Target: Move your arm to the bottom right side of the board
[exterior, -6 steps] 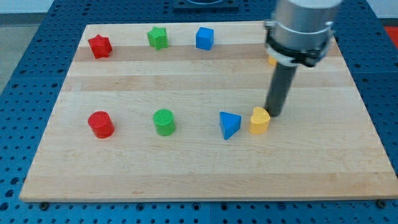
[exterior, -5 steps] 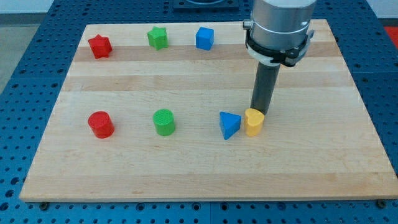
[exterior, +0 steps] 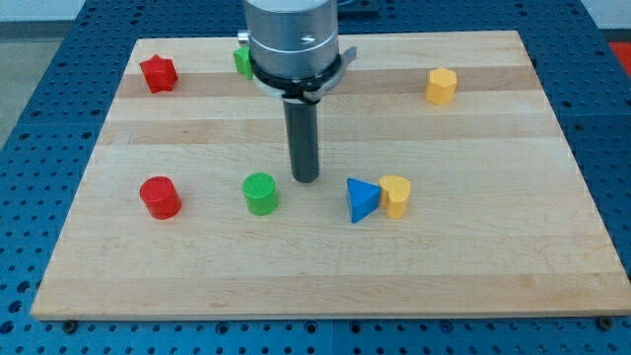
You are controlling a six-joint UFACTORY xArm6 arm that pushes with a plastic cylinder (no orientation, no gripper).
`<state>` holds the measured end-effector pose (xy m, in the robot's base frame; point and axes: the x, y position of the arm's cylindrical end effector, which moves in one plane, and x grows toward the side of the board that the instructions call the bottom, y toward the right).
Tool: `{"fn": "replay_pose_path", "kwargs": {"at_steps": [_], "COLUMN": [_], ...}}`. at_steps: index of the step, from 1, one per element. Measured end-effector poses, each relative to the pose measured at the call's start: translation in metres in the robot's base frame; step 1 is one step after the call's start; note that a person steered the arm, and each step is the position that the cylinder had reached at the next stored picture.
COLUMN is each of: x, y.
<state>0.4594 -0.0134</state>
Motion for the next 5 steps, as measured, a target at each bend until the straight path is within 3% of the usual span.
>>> {"fn": "replay_pose_path", "kwargs": {"at_steps": [1,2,3,4,5], "x": [0.000,0.000,0.001,0.106,0.114], "y": [0.128,0.191,0.191,0.192,0.192]}}
